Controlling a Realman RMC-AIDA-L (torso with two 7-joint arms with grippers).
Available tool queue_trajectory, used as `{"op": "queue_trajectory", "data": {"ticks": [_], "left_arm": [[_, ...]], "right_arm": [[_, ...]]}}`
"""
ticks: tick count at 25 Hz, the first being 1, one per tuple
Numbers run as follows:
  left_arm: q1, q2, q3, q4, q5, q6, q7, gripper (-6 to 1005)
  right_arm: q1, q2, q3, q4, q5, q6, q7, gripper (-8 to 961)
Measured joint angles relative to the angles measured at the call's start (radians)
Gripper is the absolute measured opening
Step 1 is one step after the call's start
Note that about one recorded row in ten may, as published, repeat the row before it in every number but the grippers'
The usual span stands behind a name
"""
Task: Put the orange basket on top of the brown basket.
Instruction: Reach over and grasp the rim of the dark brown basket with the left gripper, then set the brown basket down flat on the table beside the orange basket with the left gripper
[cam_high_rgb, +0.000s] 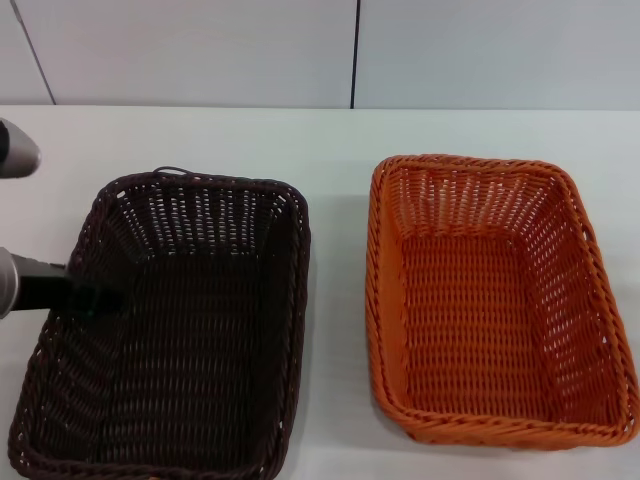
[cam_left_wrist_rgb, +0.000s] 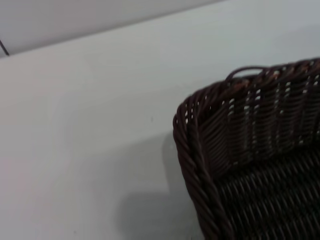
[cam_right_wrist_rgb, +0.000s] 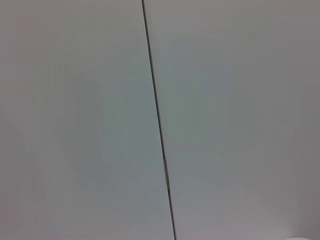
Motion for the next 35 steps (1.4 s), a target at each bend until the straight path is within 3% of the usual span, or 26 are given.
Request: {"op": "queue_trajectory", "data": {"ticks": [4,5,7,16,21,27,31,32,35], "left_arm": [[0.000,0.000,0.000,0.000,0.000,0.000,0.000,678],[-0.027,0.001,-0.001,0.060,0.000,0.010,0.000,677],[-0.035,0.001,0.002,0.065,0.002,0.000,0.003,674],[-0.040,0.002,0.014,0.029,0.028,-0.047,0.059,660],[-0.042,0.002,0.008,0.029,0.022,-0.047,0.107,399],[-0.060,0.002,0.002,0.016,0.017,-0.048,0.252,300],[-0.090,0.002,-0.020,0.015,-0.009,-0.050,0.375,300],[-0.131,0.003,-0.065,0.042,-0.088,-0.060,0.506,299],[-0.169,0.004,-0.103,0.077,-0.143,-0.072,0.600,299]], "right_arm": [[0.000,0.000,0.000,0.001,-0.001,-0.005,0.000,776],[0.000,0.000,0.000,0.001,-0.002,-0.006,0.000,776],[0.000,0.000,0.000,0.001,-0.005,-0.006,0.000,776],[0.000,0.000,-0.003,-0.001,-0.010,0.000,0.000,776],[0.000,-0.001,-0.003,-0.002,-0.011,0.002,0.000,776],[-0.001,-0.002,-0.002,-0.002,-0.011,0.003,0.000,777],[-0.006,-0.002,0.001,-0.006,-0.011,0.004,0.000,777],[-0.008,-0.001,0.001,-0.008,-0.011,0.006,0.000,777],[-0.014,0.000,-0.001,-0.009,-0.011,0.017,0.000,777]]}}
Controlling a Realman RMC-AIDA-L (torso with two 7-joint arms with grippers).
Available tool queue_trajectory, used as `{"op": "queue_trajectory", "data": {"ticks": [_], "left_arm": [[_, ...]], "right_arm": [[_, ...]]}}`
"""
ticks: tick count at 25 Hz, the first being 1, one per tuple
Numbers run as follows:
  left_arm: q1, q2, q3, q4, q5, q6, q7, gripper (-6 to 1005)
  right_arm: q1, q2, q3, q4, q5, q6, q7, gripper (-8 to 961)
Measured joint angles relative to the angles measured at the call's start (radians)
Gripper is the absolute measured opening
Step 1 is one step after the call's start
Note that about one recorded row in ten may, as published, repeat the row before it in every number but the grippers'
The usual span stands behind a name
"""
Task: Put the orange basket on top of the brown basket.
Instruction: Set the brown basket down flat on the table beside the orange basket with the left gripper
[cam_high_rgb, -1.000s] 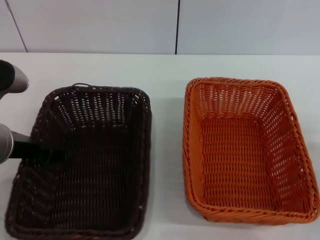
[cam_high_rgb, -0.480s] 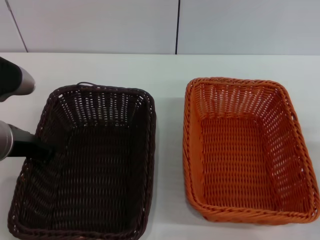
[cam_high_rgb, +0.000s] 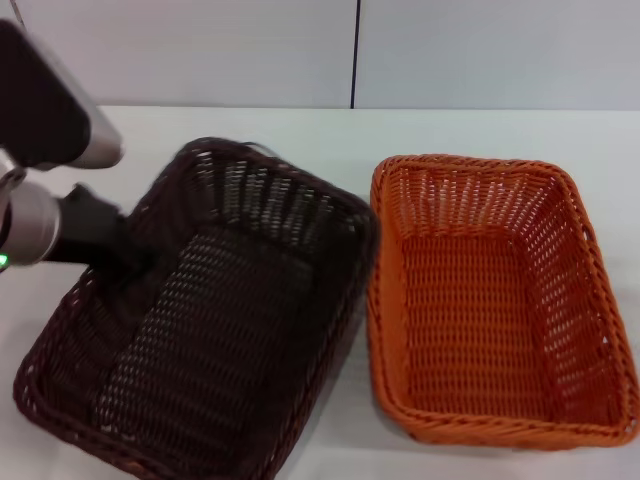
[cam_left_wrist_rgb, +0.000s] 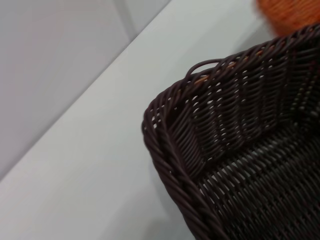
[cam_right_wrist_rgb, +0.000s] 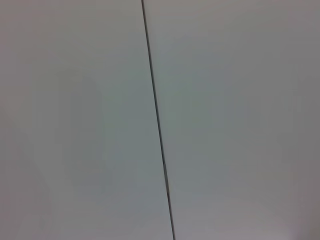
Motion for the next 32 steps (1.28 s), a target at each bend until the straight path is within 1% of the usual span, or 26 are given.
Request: {"op": "queue_trajectory", "data": {"ticks": [1,2,3,4,5,7,8,10,11,12,15,16,17,19,22,24,26,31,32], "left_arm": [[-0.027,0.000,-0.022,0.028,-0.025,-0.008,0.057,299],[-0.079,0.000,-0.053,0.089,-0.056,-0.018,0.144,299],[-0.100,0.000,-0.060,0.113,-0.061,-0.019,0.170,299],[-0.100,0.000,-0.060,0.113,-0.061,-0.019,0.170,299],[-0.131,0.000,-0.070,0.153,-0.066,-0.019,0.215,299],[-0.131,0.000,-0.070,0.153,-0.066,-0.019,0.215,300],[-0.184,-0.001,-0.074,0.223,-0.068,-0.012,0.284,300],[-0.184,-0.001,-0.074,0.223,-0.068,-0.012,0.284,295],[-0.260,-0.004,-0.065,0.304,-0.070,0.009,0.374,292],[-0.287,-0.004,-0.061,0.322,-0.072,0.015,0.403,292],[-0.287,-0.004,-0.061,0.322,-0.072,0.015,0.403,293],[-0.332,-0.004,-0.040,0.357,-0.095,0.032,0.487,293],[-0.346,-0.004,-0.032,0.376,-0.112,0.038,0.526,294],[-0.354,-0.004,-0.026,0.389,-0.122,0.043,0.543,297],[-0.385,-0.006,0.006,0.451,-0.147,0.093,0.592,301],[-0.385,-0.006,0.006,0.451,-0.147,0.093,0.592,304],[-0.404,-0.007,0.031,0.492,-0.179,0.134,0.595,306],[-0.408,-0.008,0.035,0.493,-0.197,0.135,0.594,313],[-0.405,-0.009,0.048,0.480,-0.232,0.149,0.593,315]], "right_arm": [[-0.002,0.001,-0.001,0.000,0.000,0.003,0.000,776],[-0.007,0.003,-0.001,0.000,0.000,0.009,0.000,776],[-0.007,0.003,-0.001,0.000,0.000,0.009,0.000,776],[-0.010,0.003,-0.002,-0.001,0.000,0.010,0.000,776],[-0.012,0.004,-0.002,-0.003,0.000,0.010,0.000,776],[-0.017,0.004,-0.002,-0.007,0.000,0.011,0.000,776],[-0.019,0.004,-0.002,-0.008,0.000,0.013,0.000,776],[-0.020,0.006,-0.002,-0.010,0.001,0.014,0.000,776],[-0.020,0.006,-0.002,-0.010,0.001,0.014,0.000,776],[-0.020,0.006,-0.002,-0.010,0.001,0.014,0.000,776],[-0.020,0.006,-0.002,-0.011,0.001,0.015,0.000,777],[-0.019,0.006,-0.002,-0.011,0.001,0.015,0.000,777],[-0.018,0.006,-0.002,-0.012,0.002,0.015,0.000,777],[-0.014,0.005,-0.002,-0.012,0.002,0.015,0.000,777],[-0.009,0.004,-0.002,-0.012,0.002,0.015,0.000,777],[-0.008,0.004,-0.002,-0.012,0.002,0.015,0.000,777],[-0.007,0.003,-0.002,-0.012,0.003,0.014,0.000,777],[-0.005,0.002,-0.002,-0.012,0.004,0.010,0.000,777],[-0.005,0.002,-0.002,-0.012,0.005,0.008,0.000,777]]}}
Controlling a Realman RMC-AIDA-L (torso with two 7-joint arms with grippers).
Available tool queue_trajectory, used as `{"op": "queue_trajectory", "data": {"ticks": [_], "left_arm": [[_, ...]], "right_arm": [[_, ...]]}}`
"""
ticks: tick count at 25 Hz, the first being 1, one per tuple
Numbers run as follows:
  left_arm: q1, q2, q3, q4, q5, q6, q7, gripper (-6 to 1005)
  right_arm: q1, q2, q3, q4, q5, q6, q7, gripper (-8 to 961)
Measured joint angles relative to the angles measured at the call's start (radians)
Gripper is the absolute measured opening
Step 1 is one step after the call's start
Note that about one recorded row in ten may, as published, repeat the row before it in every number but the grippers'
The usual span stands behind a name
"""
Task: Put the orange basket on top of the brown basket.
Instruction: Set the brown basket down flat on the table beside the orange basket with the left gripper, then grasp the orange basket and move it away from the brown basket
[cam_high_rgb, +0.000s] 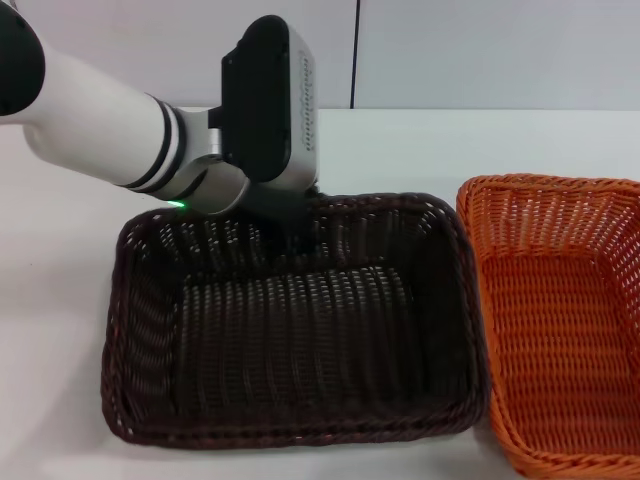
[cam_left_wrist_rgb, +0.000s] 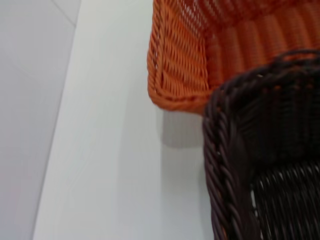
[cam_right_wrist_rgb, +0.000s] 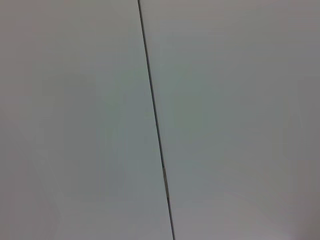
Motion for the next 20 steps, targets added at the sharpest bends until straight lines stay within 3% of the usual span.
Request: {"op": "queue_trajectory", "data": {"ticks": [7,11,13,15,16,17,18,19,20], "left_arm": [[0.003,0.001,0.046,-0.018,-0.031,0.060,0.010,324],[0.003,0.001,0.059,-0.027,-0.031,0.084,0.008,558],[0.086,0.000,0.081,-0.158,-0.049,0.271,-0.010,637],[0.106,0.000,0.084,-0.184,-0.059,0.316,-0.014,715],[0.211,0.001,0.132,-0.292,-0.118,0.592,-0.023,724],[0.245,0.003,0.155,-0.319,-0.139,0.703,-0.024,734],[0.314,0.005,0.215,-0.364,-0.176,0.937,-0.027,743],[0.314,0.005,0.215,-0.364,-0.176,0.937,-0.027,753],[0.360,0.006,0.270,-0.385,-0.198,1.134,-0.036,762]], "right_arm": [[-0.005,0.000,0.000,-0.003,0.000,-0.002,0.000,776],[-0.012,0.000,0.000,-0.005,-0.001,-0.003,0.000,776],[-0.018,0.001,-0.006,-0.010,-0.002,0.000,0.000,776],[-0.025,0.002,-0.017,-0.014,-0.003,0.018,0.000,776],[-0.025,0.002,-0.017,-0.014,-0.003,0.018,0.000,776],[-0.026,0.002,-0.020,-0.014,-0.003,0.025,0.000,776],[-0.027,0.002,-0.022,-0.014,-0.003,0.029,0.000,776],[-0.028,0.003,-0.023,-0.014,-0.003,0.032,0.000,776],[-0.028,0.003,-0.023,-0.014,-0.004,0.036,0.000,776]]}}
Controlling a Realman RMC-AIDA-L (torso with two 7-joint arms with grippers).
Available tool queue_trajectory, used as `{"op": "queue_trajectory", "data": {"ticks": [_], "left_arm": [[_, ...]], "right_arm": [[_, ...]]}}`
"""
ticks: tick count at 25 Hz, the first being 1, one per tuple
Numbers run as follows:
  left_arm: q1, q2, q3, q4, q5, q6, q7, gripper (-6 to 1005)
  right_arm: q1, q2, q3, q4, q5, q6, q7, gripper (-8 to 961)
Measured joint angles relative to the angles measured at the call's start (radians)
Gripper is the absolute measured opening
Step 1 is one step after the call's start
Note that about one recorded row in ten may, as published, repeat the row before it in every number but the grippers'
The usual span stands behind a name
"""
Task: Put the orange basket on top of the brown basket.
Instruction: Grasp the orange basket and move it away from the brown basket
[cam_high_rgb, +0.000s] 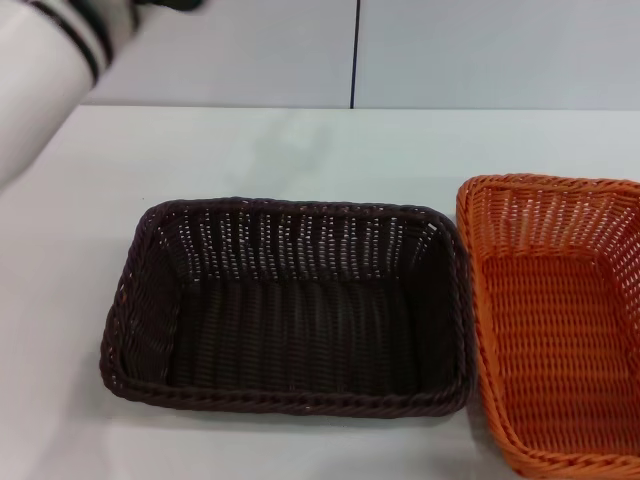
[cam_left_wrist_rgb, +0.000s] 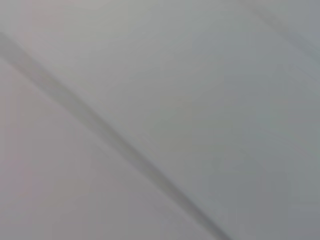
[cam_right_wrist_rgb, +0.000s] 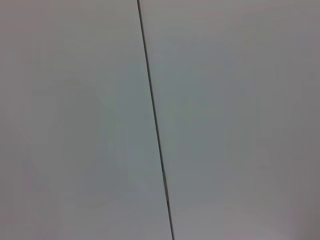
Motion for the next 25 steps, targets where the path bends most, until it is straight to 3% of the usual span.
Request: {"op": "queue_trajectory", "data": {"ticks": [3,4,5,6,8,9,10,13,15,16,17,19,20,25], "left_arm": [[0.092,0.002,0.148,-0.010,0.005,0.431,-0.077,762],[0.112,0.003,0.176,-0.005,0.022,0.520,-0.110,762],[0.162,0.005,0.242,0.015,0.079,0.741,-0.214,762],[0.181,0.005,0.259,0.033,0.112,0.811,-0.265,762],[0.242,0.006,0.294,0.136,0.275,1.064,-0.476,762],[0.257,0.006,0.297,0.170,0.316,1.118,-0.523,762],[0.308,0.002,0.297,0.319,0.467,1.342,-0.713,762],[0.335,0.001,0.296,0.387,0.497,1.416,-0.767,762],[0.384,-0.001,0.296,0.527,0.436,1.456,-0.801,762],[0.384,-0.001,0.296,0.527,0.436,1.456,-0.801,763],[0.390,-0.001,0.296,0.580,0.408,1.460,-0.804,763],[0.390,-0.001,0.296,0.580,0.408,1.460,-0.804,763],[0.407,-0.005,0.310,0.731,0.305,1.514,-0.812,763],[0.435,-0.005,0.346,0.783,0.217,1.568,-0.826,763]], "right_arm": [[0.005,0.001,0.000,-0.001,0.001,0.007,0.000,777],[0.010,0.001,-0.001,-0.004,0.001,0.008,0.000,777],[0.016,0.001,-0.003,-0.009,0.001,0.009,0.000,777],[0.022,-0.001,-0.008,-0.018,0.001,0.009,0.000,777],[0.033,-0.005,-0.015,-0.043,-0.003,0.014,0.000,777],[0.037,-0.007,-0.017,-0.061,-0.014,0.020,0.000,777],[0.045,-0.010,-0.018,-0.095,-0.051,0.031,0.000,777],[0.057,-0.013,-0.014,-0.138,-0.116,0.033,0.000,776],[0.080,-0.029,-0.008,-0.213,-0.202,-0.009,0.001,776],[0.080,-0.029,-0.008,-0.213,-0.202,-0.009,0.001,776],[0.092,-0.041,-0.007,-0.254,-0.232,-0.059,0.001,776],[0.112,-0.066,-0.004,-0.329,-0.279,-0.156,0.001,777],[0.123,-0.085,-0.003,-0.398,-0.317,-0.229,0.001,777],[0.090,-0.101,0.007,-0.508,-0.364,-0.277,0.001,776]]}}
